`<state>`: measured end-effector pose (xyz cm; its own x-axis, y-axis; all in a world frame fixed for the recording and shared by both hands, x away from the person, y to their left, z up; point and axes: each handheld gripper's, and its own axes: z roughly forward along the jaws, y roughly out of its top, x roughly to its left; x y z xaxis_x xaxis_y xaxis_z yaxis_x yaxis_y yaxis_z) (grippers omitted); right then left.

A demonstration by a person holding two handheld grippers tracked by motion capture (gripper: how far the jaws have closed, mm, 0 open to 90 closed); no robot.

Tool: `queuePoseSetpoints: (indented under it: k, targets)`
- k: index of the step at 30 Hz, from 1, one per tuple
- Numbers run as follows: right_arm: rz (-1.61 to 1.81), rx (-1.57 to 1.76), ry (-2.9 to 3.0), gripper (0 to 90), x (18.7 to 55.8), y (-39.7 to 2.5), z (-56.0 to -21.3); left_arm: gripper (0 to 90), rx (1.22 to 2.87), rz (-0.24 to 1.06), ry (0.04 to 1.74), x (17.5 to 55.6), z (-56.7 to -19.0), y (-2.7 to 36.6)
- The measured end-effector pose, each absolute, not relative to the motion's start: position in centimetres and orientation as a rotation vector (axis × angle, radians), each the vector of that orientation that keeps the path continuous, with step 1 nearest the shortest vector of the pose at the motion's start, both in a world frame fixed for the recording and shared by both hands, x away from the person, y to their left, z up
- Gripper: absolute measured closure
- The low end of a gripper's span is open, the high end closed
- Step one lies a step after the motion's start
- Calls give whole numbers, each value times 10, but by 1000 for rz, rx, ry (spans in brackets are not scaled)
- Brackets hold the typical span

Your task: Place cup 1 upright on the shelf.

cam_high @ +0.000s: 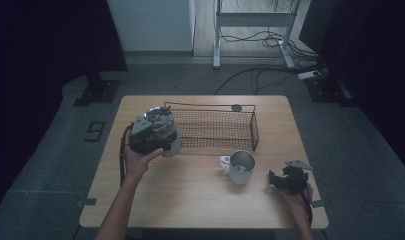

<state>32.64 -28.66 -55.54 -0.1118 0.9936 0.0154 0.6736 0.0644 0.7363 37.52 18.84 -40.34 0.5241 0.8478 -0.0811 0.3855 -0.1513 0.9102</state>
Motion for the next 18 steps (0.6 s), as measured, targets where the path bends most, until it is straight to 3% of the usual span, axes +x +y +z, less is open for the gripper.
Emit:
queuePoseSetpoints:
  k: [18]
  targets:
    - [824,1656,1839,130,326,-287,-555,41,1764,584,1045,389,-390,183]
